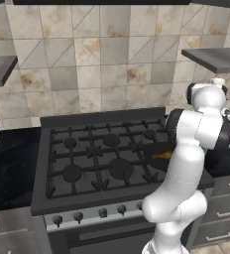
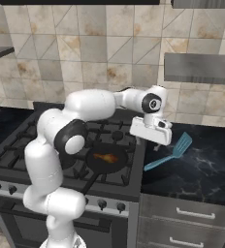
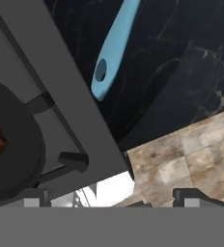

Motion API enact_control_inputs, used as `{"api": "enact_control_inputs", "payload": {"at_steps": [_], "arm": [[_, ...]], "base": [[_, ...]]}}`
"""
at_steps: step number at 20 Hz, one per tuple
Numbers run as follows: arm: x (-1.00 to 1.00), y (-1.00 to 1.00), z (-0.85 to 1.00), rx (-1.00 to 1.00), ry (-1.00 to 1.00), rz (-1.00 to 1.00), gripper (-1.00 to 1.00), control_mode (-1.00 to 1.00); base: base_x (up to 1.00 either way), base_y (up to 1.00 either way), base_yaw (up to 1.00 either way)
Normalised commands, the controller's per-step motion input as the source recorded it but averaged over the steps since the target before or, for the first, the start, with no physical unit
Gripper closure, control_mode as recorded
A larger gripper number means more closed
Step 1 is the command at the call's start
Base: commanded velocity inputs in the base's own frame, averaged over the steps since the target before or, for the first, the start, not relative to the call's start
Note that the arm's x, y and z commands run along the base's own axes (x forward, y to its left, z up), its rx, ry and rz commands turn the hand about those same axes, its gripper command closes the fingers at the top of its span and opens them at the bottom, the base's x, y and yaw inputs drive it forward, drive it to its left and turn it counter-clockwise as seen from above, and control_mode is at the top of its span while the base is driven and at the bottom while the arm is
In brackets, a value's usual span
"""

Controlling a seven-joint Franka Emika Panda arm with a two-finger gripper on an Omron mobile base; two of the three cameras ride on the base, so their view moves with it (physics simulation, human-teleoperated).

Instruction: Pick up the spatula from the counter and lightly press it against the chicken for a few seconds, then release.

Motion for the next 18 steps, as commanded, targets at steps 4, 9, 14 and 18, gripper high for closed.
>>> {"api": "enact_control_inputs", "payload": {"at_steps": [4, 9, 14, 18], "arm": [[0.16, -0.17, -0.23, 0.02, 0.02, 0.00, -1.00, -1.00], [0.07, -0.16, -0.22, 0.08, 0.00, 0.00, -1.00, -1.00], [0.12, -0.04, -0.18, 0.09, 0.00, 0.00, -1.00, -1.00], [0.19, 0.00, -0.10, 0.06, 0.00, 0.00, -1.00, -1.00]], "base": [[0.00, 0.00, 0.00], [0.00, 0.00, 0.00], [0.00, 0.00, 0.00], [0.00, 0.00, 0.00]]}}
